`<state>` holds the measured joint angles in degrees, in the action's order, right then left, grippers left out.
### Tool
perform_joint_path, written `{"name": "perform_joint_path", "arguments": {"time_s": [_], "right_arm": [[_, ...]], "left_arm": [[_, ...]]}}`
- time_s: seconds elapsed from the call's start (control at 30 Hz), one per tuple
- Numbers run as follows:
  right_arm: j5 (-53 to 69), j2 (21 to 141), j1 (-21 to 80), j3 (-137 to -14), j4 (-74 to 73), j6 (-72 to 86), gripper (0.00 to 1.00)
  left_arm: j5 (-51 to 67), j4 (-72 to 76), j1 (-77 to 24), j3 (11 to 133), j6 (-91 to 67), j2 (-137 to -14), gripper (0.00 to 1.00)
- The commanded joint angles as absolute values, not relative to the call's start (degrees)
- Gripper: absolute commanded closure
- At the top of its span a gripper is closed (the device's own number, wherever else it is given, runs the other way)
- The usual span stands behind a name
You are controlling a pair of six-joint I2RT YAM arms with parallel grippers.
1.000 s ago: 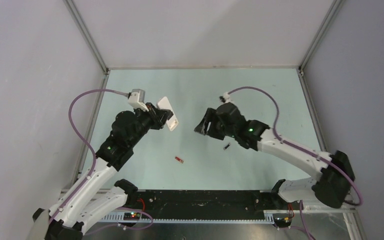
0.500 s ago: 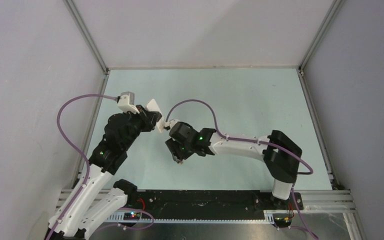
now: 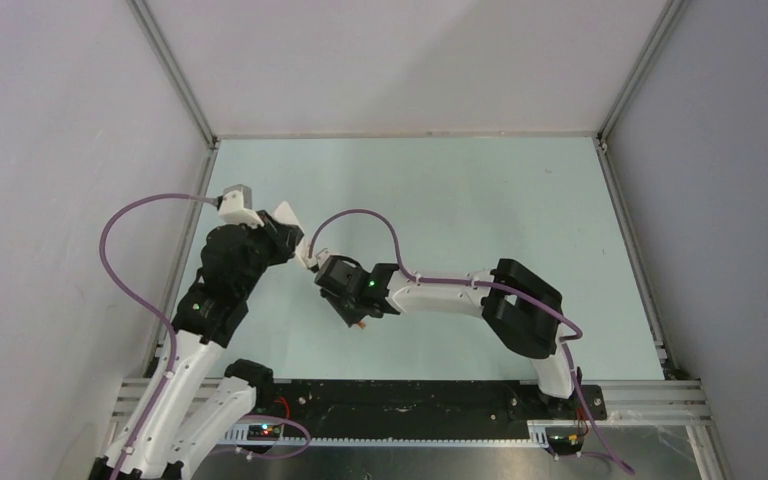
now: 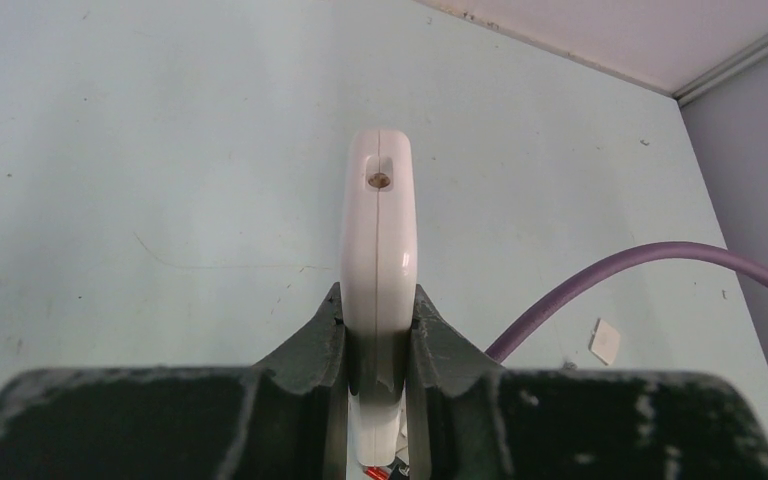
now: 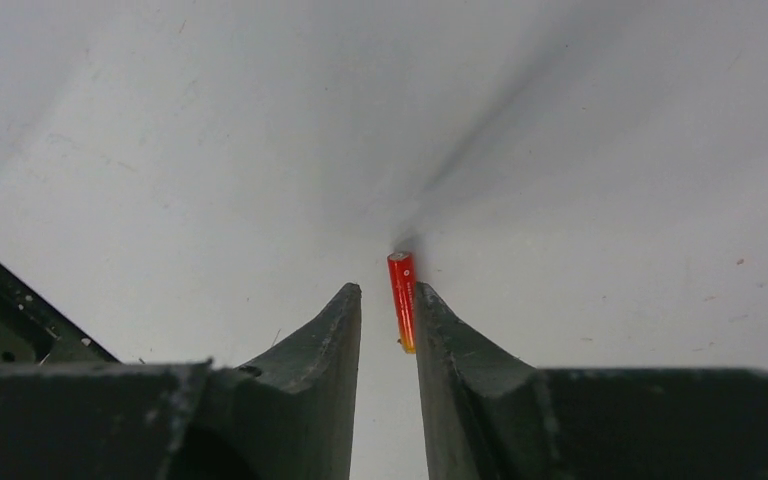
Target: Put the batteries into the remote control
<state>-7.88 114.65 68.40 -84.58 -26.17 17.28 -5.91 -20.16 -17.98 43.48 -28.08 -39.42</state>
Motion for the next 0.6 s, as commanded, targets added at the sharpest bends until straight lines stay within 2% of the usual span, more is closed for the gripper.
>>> {"name": "perform_joint_path", "arguments": {"time_s": [0.0,0.37,0.57], "right_arm": [[-11.7,116.03,69.1,-86.89,-27.87,16.56,0.71],[-12.54,113.87,70.18,-82.77,-25.73,14.98,0.57],[-11.43,112.01,70.71,-80.09,-22.61,14.29,0.53]], "left_arm": [[-5.83,-18.55,-16.32,44.61,-28.9,-37.88,1.0],[-8.21,-18.97,-15.83,43.78,-26.49,-38.23,1.0],[-12.29,-20.22,-15.82,43.4,-25.52,-38.11,1.0]]}}
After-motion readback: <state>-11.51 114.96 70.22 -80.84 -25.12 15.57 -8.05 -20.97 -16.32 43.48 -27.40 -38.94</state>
